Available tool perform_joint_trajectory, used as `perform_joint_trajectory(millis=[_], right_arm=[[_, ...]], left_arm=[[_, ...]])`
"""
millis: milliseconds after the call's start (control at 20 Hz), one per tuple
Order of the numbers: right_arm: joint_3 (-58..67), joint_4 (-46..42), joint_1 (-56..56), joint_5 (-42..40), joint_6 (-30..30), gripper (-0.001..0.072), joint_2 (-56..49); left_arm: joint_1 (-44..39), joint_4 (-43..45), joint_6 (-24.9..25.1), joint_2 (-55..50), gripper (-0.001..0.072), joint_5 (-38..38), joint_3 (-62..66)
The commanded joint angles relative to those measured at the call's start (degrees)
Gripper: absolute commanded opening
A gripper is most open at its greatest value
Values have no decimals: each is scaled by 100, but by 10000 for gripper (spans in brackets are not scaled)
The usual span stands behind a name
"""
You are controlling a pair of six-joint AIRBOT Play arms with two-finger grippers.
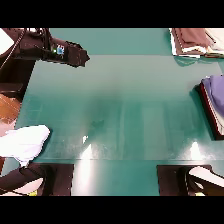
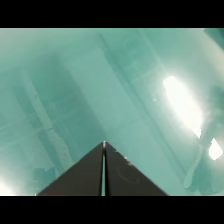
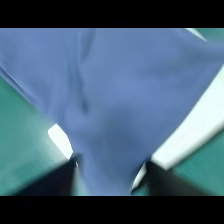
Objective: Fold the shirts.
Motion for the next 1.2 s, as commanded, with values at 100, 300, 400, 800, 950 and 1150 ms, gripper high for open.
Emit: perform_joint_trajectory(millis=[100, 300, 400, 800, 950, 1150], right_arm=[[-595, -192, -323, 109, 118, 657, 326], [-26, 966, 323, -210, 116, 656, 634], [197, 1593, 1019, -306, 118, 654, 789], [393, 1753, 4487, -780, -105, 20, 1027], [393, 1753, 5101, -970, -131, 18, 1023], [393, 1755, 5265, -1005, -131, 18, 1023]], left_arm=[[-2, 0, -2, 2, 26, 2, 0], [0, 4, -2, 2, 26, 33, 0], [4, 83, 0, 2, 26, 63, 0], [4, 98, -7, 2, 26, 162, 0], [4, 98, -4, 2, 26, 162, 0], [4, 98, -4, 2, 26, 162, 0]])
